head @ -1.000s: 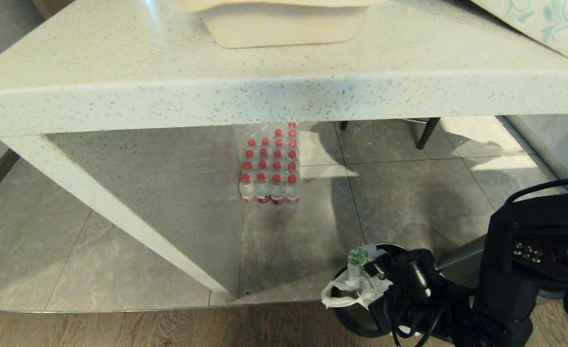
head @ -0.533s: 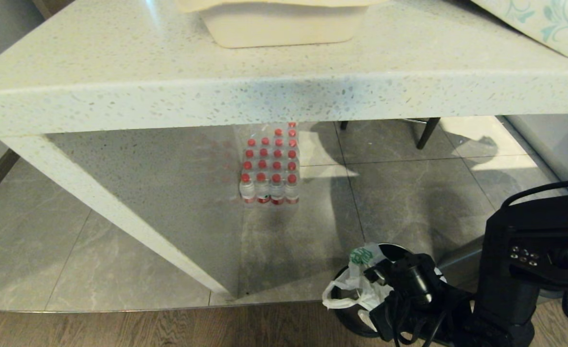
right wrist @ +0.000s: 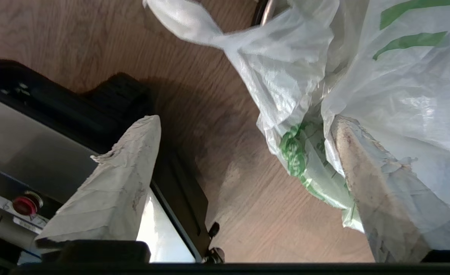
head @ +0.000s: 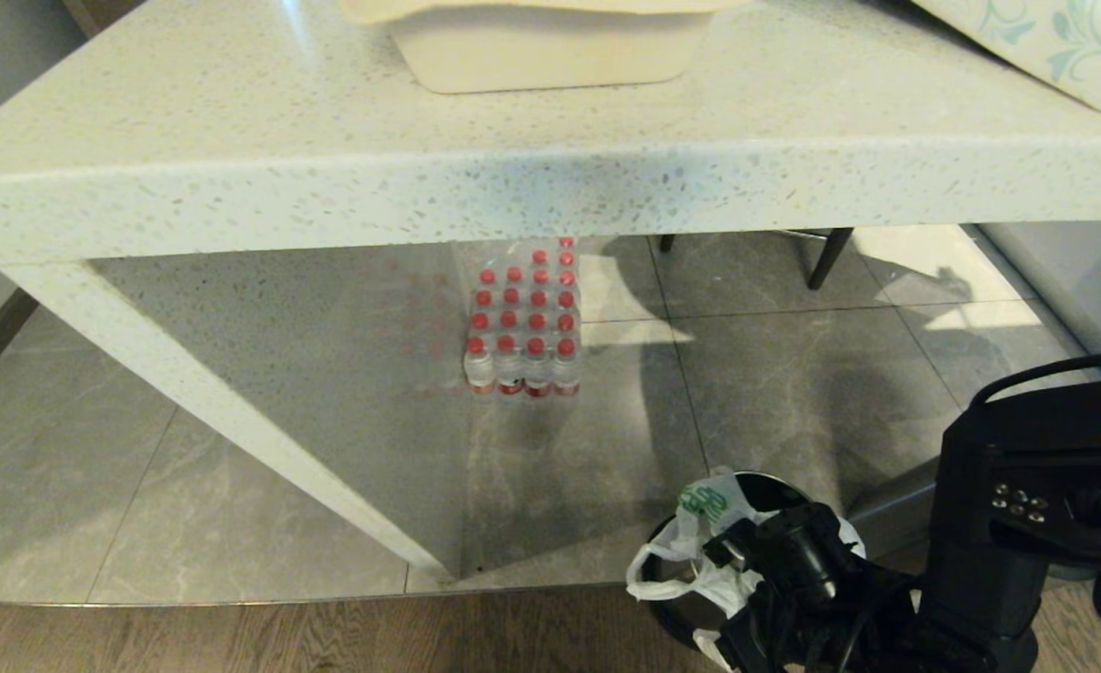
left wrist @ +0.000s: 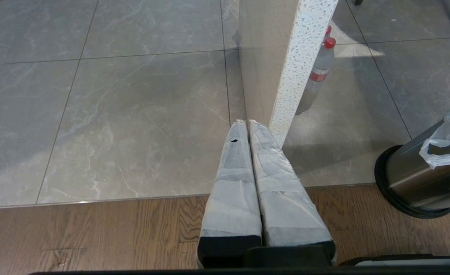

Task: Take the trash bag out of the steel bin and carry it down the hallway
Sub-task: Pick up the trash bag

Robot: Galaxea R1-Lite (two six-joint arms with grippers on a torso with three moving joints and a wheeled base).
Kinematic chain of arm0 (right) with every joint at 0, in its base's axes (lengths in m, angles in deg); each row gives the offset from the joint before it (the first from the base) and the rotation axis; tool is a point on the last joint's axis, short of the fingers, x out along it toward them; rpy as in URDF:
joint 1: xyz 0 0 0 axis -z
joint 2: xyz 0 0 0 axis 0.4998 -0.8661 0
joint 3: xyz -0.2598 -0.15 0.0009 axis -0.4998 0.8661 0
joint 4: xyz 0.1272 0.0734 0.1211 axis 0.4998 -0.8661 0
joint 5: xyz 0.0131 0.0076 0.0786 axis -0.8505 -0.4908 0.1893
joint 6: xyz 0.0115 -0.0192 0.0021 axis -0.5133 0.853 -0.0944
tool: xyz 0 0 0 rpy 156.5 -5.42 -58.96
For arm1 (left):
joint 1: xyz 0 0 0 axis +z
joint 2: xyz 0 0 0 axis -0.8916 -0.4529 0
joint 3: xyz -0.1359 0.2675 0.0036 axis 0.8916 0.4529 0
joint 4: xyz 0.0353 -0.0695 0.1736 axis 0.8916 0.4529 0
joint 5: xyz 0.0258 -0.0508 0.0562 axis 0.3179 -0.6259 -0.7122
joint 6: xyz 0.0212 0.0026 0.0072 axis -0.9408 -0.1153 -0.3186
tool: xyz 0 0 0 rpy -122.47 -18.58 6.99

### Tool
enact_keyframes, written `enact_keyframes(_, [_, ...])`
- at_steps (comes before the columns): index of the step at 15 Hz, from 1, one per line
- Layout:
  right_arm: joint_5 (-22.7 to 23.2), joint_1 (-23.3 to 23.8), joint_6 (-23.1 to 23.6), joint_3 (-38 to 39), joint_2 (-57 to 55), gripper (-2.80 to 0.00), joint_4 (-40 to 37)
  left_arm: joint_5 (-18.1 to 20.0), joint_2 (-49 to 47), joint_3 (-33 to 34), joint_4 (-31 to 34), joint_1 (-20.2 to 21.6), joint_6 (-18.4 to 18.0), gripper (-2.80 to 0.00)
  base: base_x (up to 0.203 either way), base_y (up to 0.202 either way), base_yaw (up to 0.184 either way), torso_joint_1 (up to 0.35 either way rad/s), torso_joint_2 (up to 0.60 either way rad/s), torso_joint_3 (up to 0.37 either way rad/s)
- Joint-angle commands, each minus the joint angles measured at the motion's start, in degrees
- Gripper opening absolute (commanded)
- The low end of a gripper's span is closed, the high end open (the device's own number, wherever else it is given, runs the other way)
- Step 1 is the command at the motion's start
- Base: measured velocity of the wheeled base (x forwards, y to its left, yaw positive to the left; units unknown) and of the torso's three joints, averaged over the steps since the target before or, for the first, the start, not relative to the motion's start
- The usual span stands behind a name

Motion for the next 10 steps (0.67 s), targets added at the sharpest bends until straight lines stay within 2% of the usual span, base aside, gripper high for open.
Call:
enact_keyframes(1, [0.0, 0.1, 0.3, 0.2, 0.2, 0.00, -0.2, 0.0, 0.0, 0.0, 0.0, 0.0, 0.0, -2.80, 0.000, 0.000, 0.000, 0.000, 0.00, 0.000])
enact_keyframes(5, [-0.6, 0.2, 3.3, -1.1, -4.2, 0.00, 4.5, 0.0, 0.0, 0.0, 0.0, 0.0, 0.0, -2.80, 0.000, 0.000, 0.000, 0.000, 0.00, 0.000])
enact_keyframes(7, [-0.5, 0.2, 5.1, -1.2, -4.8, 0.00, 4.5, 0.0, 0.0, 0.0, 0.0, 0.0, 0.0, -2.80, 0.000, 0.000, 0.000, 0.000, 0.00, 0.000])
enact_keyframes(10, [-0.2, 0.6, 5.4, -1.3, -5.4, 0.00, 4.3, 0.0, 0.0, 0.0, 0.0, 0.0, 0.0, -2.80, 0.000, 0.000, 0.000, 0.000, 0.00, 0.000])
